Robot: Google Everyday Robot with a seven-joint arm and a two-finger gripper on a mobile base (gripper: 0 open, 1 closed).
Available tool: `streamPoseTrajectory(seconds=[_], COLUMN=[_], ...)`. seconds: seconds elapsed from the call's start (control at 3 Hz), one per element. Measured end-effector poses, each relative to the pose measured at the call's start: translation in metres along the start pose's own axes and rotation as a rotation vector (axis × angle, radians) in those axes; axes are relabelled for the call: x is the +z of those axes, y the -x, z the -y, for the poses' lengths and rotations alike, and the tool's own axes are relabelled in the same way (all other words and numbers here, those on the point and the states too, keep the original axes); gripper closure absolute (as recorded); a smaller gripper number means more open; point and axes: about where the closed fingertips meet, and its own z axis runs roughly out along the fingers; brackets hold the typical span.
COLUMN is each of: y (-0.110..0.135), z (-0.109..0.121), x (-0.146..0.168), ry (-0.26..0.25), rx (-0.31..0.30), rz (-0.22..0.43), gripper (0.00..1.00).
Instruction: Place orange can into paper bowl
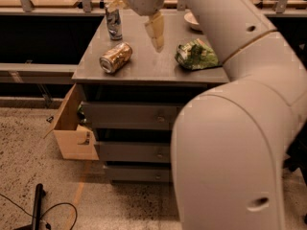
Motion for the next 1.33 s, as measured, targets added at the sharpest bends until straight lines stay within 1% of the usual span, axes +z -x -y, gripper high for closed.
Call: streamPoseTrajectory(seconds=[0.33,0.67,1.0,1.33], y=[0.002,0.006,0.005,0.0], z=[0.041,0.072,0.075,0.067], x=[0.016,0.042,0.086,0.13], ry=[-0.005,-0.005,0.023,0.055], rx=[-0.13,-0.213,-0.207,-0.142], rz=[-0.04,-0.046,-0.002,0.045], gripper=[0.0,0.0,0.0,0.16])
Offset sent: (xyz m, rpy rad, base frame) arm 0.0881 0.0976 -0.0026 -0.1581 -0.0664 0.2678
